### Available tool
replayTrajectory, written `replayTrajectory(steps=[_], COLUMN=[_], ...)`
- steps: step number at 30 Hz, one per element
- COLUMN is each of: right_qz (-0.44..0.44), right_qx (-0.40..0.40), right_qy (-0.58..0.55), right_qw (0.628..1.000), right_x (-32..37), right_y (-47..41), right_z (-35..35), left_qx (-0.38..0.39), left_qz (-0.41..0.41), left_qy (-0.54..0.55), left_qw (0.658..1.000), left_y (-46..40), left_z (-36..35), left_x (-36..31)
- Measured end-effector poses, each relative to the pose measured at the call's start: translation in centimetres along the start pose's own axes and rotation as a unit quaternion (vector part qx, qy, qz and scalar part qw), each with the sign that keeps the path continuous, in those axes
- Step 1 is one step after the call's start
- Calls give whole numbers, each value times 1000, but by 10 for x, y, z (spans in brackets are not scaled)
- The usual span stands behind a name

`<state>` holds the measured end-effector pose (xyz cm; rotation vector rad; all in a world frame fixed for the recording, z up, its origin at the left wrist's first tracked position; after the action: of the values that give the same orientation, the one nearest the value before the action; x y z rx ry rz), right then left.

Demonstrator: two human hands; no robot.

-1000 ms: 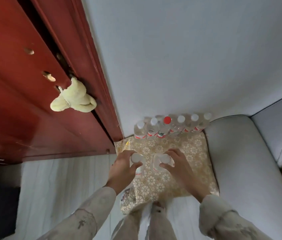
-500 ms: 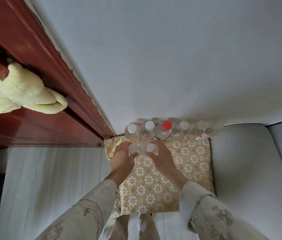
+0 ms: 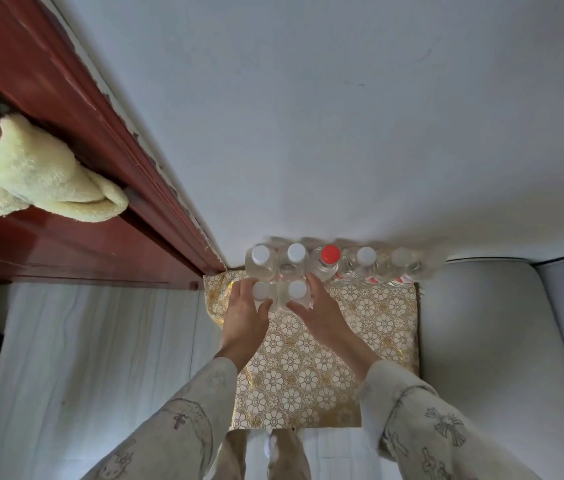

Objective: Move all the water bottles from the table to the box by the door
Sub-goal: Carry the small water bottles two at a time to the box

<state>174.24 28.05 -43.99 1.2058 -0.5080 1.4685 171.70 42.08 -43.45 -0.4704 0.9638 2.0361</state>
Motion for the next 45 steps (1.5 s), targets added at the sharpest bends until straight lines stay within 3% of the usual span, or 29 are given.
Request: replayTrajectory(steps=[5, 10, 14, 18, 21, 24, 33, 37, 41, 45], right_qz=[-46, -86, -47, -23, 24, 62, 148, 193, 232, 257], right_qx=[-19, 47, 101, 207, 282, 352, 566, 658, 734, 800], right_qy=[-10, -10, -7, -2, 25, 34, 63, 86, 104, 126], right_qw=[999, 995, 994, 978, 959, 933, 809, 723, 629, 527], right_x=[6, -2, 12, 39, 63, 87, 138, 137, 125, 107], right_y=[36, 92, 136, 177, 205, 237, 416, 539, 666, 776], right_z=[-11, -18, -22, -44, -72, -107, -225, -276, -316, -336], left_qx=[70, 106, 49, -23, -65, -163, -384, -454, -549, -593], left_qz=[39, 151, 239, 320, 373, 399, 398, 402, 419, 437], left_qy=[13, 61, 177, 300, 402, 467, 576, 571, 566, 579], left_qw=[997, 981, 954, 898, 834, 772, 602, 553, 449, 349], left_y=[12, 55, 120, 209, 280, 354, 606, 723, 831, 915], left_z=[7, 12, 28, 47, 63, 83, 71, 40, 5, -36], left_x=[13, 43, 71, 107, 146, 183, 274, 307, 330, 337])
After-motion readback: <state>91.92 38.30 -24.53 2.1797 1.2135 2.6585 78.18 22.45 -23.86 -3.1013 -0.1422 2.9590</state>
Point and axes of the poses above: each hand's wrist, its own y-axis away from the middle knuckle, its own z-axis out of the back of the hand, x = y × z, the point moved 2 cm from there along -y, towards the middle knuckle, and after that the axes turned 14 degrees about z, right-handed, at the moved point
